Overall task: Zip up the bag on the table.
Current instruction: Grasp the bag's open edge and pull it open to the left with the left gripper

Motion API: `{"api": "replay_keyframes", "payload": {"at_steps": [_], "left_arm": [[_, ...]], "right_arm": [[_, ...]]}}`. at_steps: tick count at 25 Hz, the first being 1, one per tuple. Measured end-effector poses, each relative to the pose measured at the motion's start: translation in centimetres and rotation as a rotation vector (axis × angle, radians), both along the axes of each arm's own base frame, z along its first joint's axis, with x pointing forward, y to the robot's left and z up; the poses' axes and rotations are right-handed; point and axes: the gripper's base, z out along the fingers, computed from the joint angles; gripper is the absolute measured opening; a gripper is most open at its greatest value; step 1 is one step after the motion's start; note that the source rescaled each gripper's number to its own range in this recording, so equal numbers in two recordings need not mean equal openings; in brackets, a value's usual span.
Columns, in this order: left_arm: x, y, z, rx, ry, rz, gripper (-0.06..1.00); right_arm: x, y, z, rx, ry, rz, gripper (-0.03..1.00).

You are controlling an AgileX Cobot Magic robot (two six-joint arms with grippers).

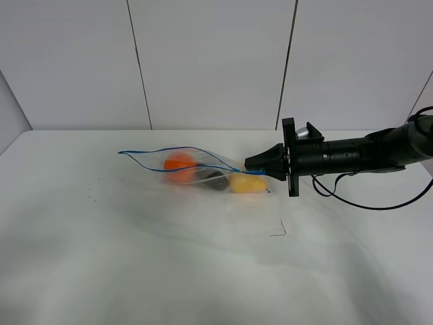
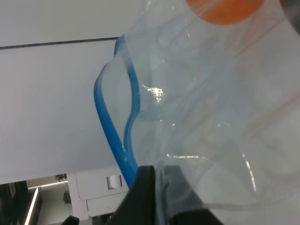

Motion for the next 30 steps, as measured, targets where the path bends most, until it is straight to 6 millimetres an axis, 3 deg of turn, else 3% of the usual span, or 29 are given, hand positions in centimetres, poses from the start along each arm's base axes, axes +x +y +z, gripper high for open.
{"api": "replay_keyframes", "payload": {"at_steps": [13,15,17,21,24,30], "left_arm": [[0.0,-0.2,0.1,-0.012,-0.008,-0.014,1.00],[0.1,-0.2,0.8,-0.013,-0.030,-0.014,1.00],[0.5,-0.2,2.8,-0.013,-0.062,-0.014,1.00],[2.9,-0.2,8.3,0.009,-0.076,-0.025,1.00],[5.9,-0.2,11.3,0.103,-0.053,-0.070,1.00],[13.7,-0.3,12.1,0.413,0.045,-0.245,1.00]], "right_arm": [[0.0,0.0,0.0,0.001,0.000,-0.001,0.00],[0.0,0.0,0.0,0.001,0.000,-0.001,0.00],[0.0,0.0,0.0,0.001,0.000,-0.001,0.00],[0.0,0.0,0.0,0.001,0.000,-0.001,0.00],[0.0,0.0,0.0,0.001,0.000,-0.002,0.00],[0.0,0.0,0.0,0.001,0.000,-0.002,0.00]]}}
